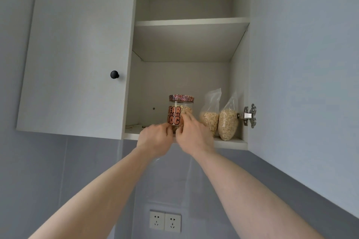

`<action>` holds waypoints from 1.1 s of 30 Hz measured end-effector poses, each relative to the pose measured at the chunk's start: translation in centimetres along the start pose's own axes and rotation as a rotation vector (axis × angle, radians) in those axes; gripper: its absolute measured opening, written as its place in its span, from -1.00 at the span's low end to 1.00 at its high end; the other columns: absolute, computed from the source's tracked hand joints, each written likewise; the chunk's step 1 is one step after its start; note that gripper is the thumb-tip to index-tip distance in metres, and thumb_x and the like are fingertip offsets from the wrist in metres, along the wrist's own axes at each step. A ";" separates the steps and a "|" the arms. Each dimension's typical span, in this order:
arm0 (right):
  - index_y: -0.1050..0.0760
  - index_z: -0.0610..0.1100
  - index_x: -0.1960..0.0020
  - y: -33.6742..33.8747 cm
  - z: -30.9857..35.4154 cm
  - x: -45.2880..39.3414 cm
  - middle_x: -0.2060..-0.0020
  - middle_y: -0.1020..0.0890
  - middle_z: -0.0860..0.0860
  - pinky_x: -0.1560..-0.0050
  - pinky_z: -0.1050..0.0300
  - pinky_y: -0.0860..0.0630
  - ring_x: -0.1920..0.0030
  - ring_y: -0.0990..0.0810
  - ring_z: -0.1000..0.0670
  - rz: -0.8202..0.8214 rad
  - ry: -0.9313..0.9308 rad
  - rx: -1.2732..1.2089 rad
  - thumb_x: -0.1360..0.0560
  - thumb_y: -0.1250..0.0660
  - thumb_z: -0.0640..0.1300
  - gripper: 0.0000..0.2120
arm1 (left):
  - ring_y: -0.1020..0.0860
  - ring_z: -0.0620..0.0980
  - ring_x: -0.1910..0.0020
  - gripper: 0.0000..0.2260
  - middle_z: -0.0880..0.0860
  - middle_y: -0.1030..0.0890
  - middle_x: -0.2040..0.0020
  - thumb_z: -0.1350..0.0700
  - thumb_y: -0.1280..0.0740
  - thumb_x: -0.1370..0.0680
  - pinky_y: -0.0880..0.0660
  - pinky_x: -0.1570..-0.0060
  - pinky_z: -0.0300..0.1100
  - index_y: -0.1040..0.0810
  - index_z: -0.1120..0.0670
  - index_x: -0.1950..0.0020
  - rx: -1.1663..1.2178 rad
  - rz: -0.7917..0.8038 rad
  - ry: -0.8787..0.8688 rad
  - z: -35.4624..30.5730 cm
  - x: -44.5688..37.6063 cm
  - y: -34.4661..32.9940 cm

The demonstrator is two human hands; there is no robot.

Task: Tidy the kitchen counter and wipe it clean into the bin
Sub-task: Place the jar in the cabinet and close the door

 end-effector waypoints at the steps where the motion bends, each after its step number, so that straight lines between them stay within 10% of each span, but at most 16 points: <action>1: -0.35 -0.05 -0.47 -0.4 -0.1 0.8 -0.56 -0.30 0.07 -0.01 -0.04 -0.55 -0.08 -0.67 -0.20 -0.017 0.028 0.056 -0.63 -0.08 0.01 -0.57 | -0.58 0.09 -0.04 -0.68 -0.05 -0.68 -0.02 0.00 -0.02 -0.65 -0.41 0.01 -0.04 -0.58 -0.05 -0.01 0.002 -0.038 -0.041 0.0 0.6 -0.1; 5: -0.53 -0.01 -0.26 -1.4 0.0 4.1 -0.43 -0.49 0.06 -0.13 -0.03 -0.46 -0.10 -0.63 -0.05 -0.127 0.169 0.180 -0.66 0.01 0.09 -0.60 | -0.39 -0.07 -0.41 -0.61 -0.15 -0.53 -0.36 -0.13 -0.03 -0.67 -0.17 -0.50 -0.09 -0.52 -0.07 -0.35 0.061 -0.141 -0.154 1.2 4.1 -0.7; 8: -0.43 -0.01 -0.27 -1.7 -0.3 6.4 -0.15 -0.52 0.05 -0.34 -0.05 -0.33 -0.15 -0.48 -0.08 -0.142 0.189 0.182 -0.61 -0.14 0.11 -0.68 | -0.26 -0.02 -0.50 -0.54 -0.08 -0.40 -0.46 -0.11 -0.12 -0.63 -0.10 -0.58 -0.03 -0.32 -0.01 -0.51 -0.001 -0.139 -0.213 2.7 6.5 -0.7; 18: -0.33 -0.10 -0.42 -1.8 0.0 7.7 -0.23 -0.44 -0.02 -0.58 -0.21 -0.01 -0.32 -0.38 -0.15 -0.039 0.074 0.239 -0.25 -0.37 -0.04 -0.26 | 0.28 0.00 -0.63 -0.14 -0.07 0.13 -0.66 0.23 -0.22 -0.47 0.13 -0.63 -0.01 0.18 -0.01 -0.67 -0.059 0.087 -0.127 2.5 8.6 -0.2; 26: 0.02 -0.11 -0.62 0.6 1.7 12.2 -0.61 0.10 -0.01 -0.59 -0.06 0.00 -0.61 0.11 -0.15 0.283 0.017 0.013 -0.47 -0.36 -0.06 -0.15 | 0.05 0.04 -0.66 -0.24 -0.03 0.00 -0.68 0.14 -0.23 -0.54 0.06 -0.62 0.06 0.07 -0.05 -0.67 -0.045 0.319 -0.113 1.1 12.5 2.5; 33: -0.05 0.14 -0.59 5.3 2.1 23.8 -0.61 0.03 0.21 -0.51 0.16 -0.20 -0.59 -0.11 0.08 0.455 0.152 -0.231 -0.52 -0.29 -0.04 -0.28 | -0.31 -0.05 -0.51 -0.47 -0.13 -0.31 -0.56 0.05 -0.21 -0.62 -0.29 -0.43 -0.16 -0.20 -0.12 -0.59 0.160 0.184 -0.095 -0.7 20.8 6.8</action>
Point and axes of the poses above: each hand's wrist, its own x-axis away from the middle knuckle, its own y-axis out of the back of the hand, z = x × y, the point moved 5 cm from there along -x, towards the middle knuckle
